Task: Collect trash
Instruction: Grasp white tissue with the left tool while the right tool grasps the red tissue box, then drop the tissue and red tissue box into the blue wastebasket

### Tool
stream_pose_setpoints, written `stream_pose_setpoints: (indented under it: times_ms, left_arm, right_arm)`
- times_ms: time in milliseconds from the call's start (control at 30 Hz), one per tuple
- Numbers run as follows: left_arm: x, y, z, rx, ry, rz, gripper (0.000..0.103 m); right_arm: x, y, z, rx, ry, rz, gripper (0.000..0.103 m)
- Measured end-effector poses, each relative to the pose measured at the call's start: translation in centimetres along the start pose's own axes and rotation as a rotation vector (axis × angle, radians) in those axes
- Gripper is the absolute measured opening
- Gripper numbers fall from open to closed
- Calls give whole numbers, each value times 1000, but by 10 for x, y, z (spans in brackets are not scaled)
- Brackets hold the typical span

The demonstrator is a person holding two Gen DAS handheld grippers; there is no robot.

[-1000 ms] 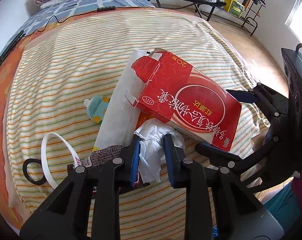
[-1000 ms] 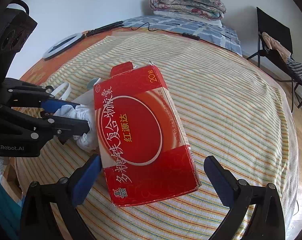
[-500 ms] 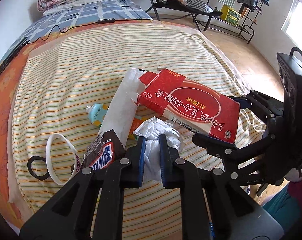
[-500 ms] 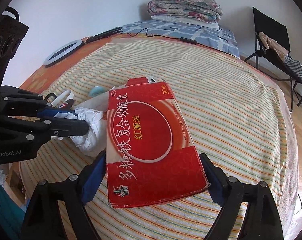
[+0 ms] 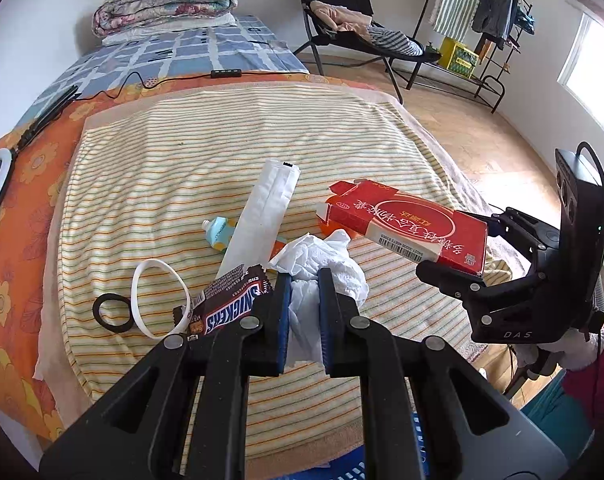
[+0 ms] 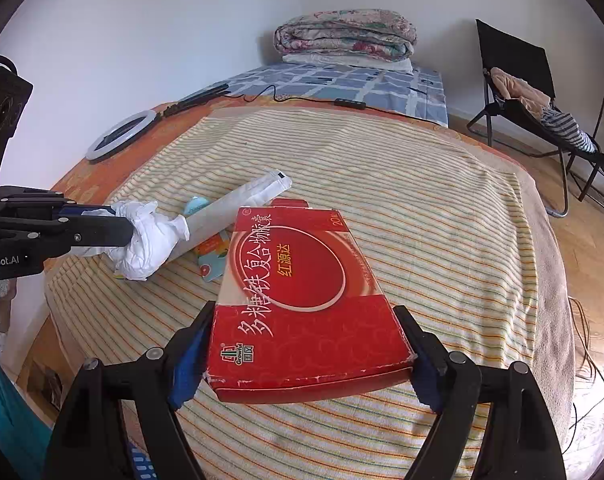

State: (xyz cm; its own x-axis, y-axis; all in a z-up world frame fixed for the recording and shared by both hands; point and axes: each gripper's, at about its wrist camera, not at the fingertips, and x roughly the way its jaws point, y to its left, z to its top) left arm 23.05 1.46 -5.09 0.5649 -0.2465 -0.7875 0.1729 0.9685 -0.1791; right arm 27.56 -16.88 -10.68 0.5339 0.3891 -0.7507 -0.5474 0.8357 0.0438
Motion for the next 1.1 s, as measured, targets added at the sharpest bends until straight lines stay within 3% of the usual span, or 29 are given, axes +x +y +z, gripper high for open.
stream_pose_setpoints:
  times_ms: [567,833,1100]
  left_arm:
    - [-47,1,-48,2,-15,2,11]
    - [-70,-6,-77,8,-18,13,11]
    - [-81,-13,-115,4,-4,28,11]
  right_arm:
    - [-47,15,-30,9,-39,1,84]
    - [-94,39,-51,5,-56,58,84]
    - [-125,67,-82,-3,-9,111,84]
